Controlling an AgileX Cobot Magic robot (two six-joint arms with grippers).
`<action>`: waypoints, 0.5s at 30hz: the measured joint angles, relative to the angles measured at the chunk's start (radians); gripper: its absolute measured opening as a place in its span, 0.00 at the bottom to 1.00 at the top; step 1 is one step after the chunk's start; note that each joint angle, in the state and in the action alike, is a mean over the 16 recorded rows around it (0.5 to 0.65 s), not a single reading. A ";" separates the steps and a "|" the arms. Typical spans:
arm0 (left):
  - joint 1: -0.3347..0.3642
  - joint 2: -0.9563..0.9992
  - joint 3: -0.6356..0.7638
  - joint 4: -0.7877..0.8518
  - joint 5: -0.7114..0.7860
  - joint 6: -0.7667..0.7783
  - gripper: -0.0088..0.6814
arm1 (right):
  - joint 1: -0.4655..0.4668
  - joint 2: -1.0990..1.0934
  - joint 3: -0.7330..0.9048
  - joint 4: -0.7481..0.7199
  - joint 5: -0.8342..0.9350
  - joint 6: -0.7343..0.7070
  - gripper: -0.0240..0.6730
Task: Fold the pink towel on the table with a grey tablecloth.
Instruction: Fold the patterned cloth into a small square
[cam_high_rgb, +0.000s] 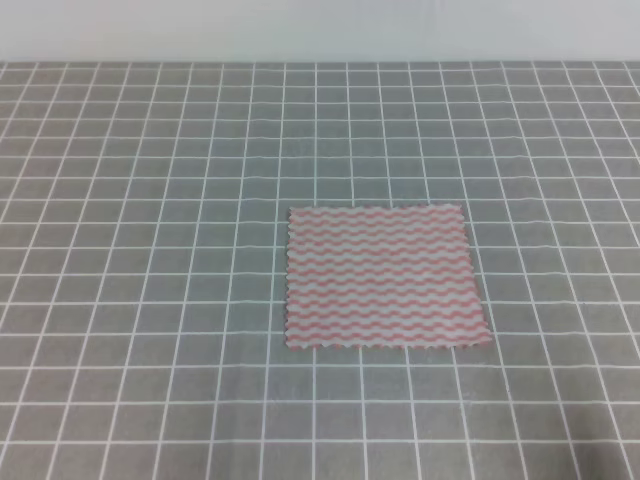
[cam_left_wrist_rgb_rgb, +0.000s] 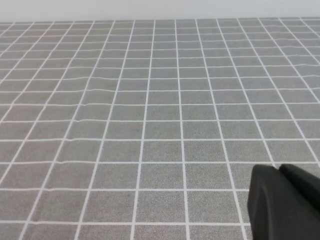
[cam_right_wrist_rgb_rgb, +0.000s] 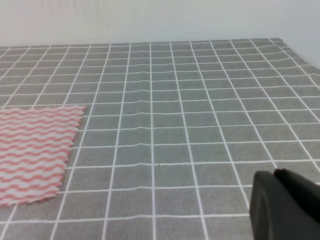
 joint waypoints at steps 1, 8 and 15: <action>0.000 0.000 0.000 0.000 0.000 0.000 0.01 | 0.000 0.000 0.000 0.002 0.000 0.000 0.01; 0.000 0.000 -0.001 -0.003 -0.001 0.000 0.01 | 0.000 -0.002 0.000 0.019 0.000 0.001 0.01; 0.000 0.002 -0.001 -0.010 -0.001 0.000 0.01 | 0.000 -0.002 0.000 0.029 0.000 0.001 0.01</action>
